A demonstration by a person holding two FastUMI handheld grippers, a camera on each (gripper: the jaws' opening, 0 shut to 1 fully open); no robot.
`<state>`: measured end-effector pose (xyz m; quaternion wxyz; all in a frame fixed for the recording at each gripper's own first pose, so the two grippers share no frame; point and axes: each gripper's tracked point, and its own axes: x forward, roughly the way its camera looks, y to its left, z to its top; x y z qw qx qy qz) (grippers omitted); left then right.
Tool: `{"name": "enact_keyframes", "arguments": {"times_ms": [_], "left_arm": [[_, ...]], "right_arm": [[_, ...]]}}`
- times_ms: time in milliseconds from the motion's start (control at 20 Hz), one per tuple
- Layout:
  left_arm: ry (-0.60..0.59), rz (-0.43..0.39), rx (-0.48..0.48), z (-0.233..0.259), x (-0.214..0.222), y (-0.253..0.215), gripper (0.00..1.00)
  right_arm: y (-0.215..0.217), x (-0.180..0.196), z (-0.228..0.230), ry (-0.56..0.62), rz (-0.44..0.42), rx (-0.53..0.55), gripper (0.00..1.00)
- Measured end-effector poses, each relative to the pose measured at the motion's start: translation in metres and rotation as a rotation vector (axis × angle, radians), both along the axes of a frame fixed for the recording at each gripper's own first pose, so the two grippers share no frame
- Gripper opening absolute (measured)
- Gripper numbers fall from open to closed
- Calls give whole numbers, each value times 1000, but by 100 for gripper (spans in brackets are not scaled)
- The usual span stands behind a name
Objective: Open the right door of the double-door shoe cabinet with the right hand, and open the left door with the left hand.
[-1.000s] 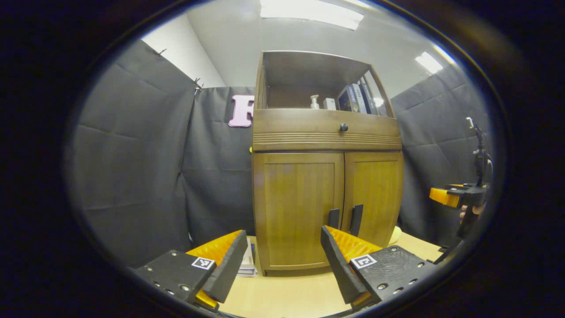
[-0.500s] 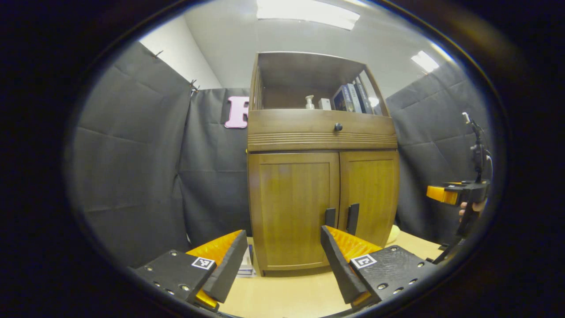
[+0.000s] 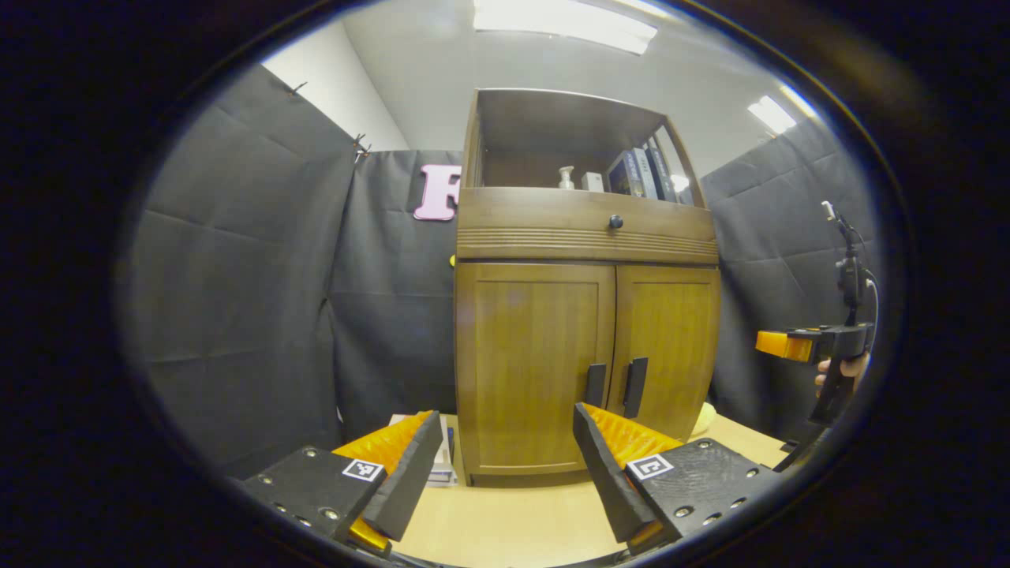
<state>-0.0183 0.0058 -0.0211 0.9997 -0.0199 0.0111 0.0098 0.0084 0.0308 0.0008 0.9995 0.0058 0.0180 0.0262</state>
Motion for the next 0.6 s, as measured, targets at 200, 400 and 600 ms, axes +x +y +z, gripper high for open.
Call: {"name": "enact_keyframes", "arguments": {"times_ms": [200, 400, 600], "left_arm": [[23, 53, 2, -14, -16, 13, 95], [43, 111, 8, -20, -33, 24, 96], [63, 175, 12, -27, -46, 33, 96]], "right_arm": [[25, 17, -2, 10, 52, -3, 95], [53, 41, -5, 20, 103, -14, 96], [81, 69, -12, 30, 152, -35, 95]]}}
